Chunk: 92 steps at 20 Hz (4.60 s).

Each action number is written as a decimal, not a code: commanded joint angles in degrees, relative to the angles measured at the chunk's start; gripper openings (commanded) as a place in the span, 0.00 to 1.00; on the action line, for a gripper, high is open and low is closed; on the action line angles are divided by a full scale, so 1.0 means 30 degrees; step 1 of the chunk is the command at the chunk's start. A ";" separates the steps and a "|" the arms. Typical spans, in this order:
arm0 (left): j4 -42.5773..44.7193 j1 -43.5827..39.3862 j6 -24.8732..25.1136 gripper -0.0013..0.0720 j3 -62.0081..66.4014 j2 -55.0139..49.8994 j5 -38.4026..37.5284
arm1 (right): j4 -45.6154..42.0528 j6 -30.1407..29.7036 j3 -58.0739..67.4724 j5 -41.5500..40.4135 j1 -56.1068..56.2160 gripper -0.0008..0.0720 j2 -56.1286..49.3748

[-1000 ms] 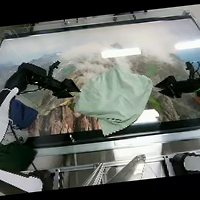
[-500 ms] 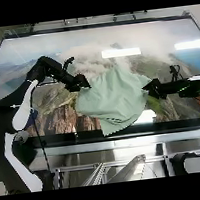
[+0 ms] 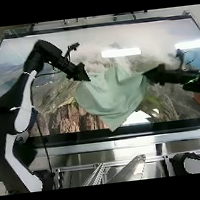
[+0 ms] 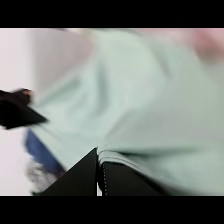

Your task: Fold the shirts.

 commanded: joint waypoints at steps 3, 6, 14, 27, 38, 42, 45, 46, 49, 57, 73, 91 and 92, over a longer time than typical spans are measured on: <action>-0.2259 -0.0153 0.1727 0.05 -0.2237 1.0040 0.0248 | 0.5144 -0.0860 0.3133 0.4430 -0.3446 0.04 0.9180; -0.1617 -0.0393 0.2149 0.05 -0.4670 1.6793 -0.3526 | 0.4823 0.0087 0.4269 0.3162 -0.4342 0.04 1.3034; -0.0357 0.3096 0.1603 0.06 -1.0571 2.0298 -0.6951 | -0.0379 0.1603 0.4277 0.0226 -0.2120 0.04 1.1125; -0.0576 0.4138 0.1654 1.00 -0.7169 0.3293 -0.1770 | -0.4459 0.2025 0.4401 -0.2178 0.0430 0.64 -0.5778; 0.4758 0.4503 0.0452 1.00 -2.0414 1.1358 -0.1501 | -0.8102 0.2783 -0.2710 0.0670 -0.2135 0.59 -0.2346; 0.6725 0.4503 0.0248 1.00 -2.3350 1.3988 -0.4699 | -0.8087 0.2368 -0.5005 -0.0168 -0.2113 0.73 -0.2259; 0.6528 0.4503 -0.0036 1.00 -2.3802 1.4294 -0.7096 | -0.8051 0.2375 -0.5282 -0.0262 -0.1654 0.73 -0.2259; 0.6397 0.4503 -0.0168 1.00 -2.3795 1.3988 -0.7577 | -0.7934 0.2382 -0.5282 -0.0466 -0.1253 0.73 -0.2259; 0.4204 0.4503 0.0160 0.99 -2.3788 1.2182 -0.8255 | -0.7067 0.2397 -0.5282 -0.2098 0.0678 0.73 -0.2266; 0.1457 0.4532 0.2492 0.97 -2.2709 0.8969 -1.0484 | -0.3461 0.2441 -0.5231 -0.5756 0.5224 0.72 -0.2280; -0.0168 0.4138 0.3140 0.05 -1.5140 1.2014 -0.4197 | 1.2524 -0.6266 -0.4721 0.8823 0.3133 0.03 0.1938; -0.1880 0.8633 0.3359 0.06 -1.6189 2.1267 -0.6266 | 0.0787 -0.0619 0.1035 -0.0969 -0.5187 0.03 1.0790; -0.1880 0.8415 0.3745 0.06 -1.7522 2.0152 -0.7322 | -0.0124 -0.0714 0.0466 -0.2361 -0.3519 0.03 0.9034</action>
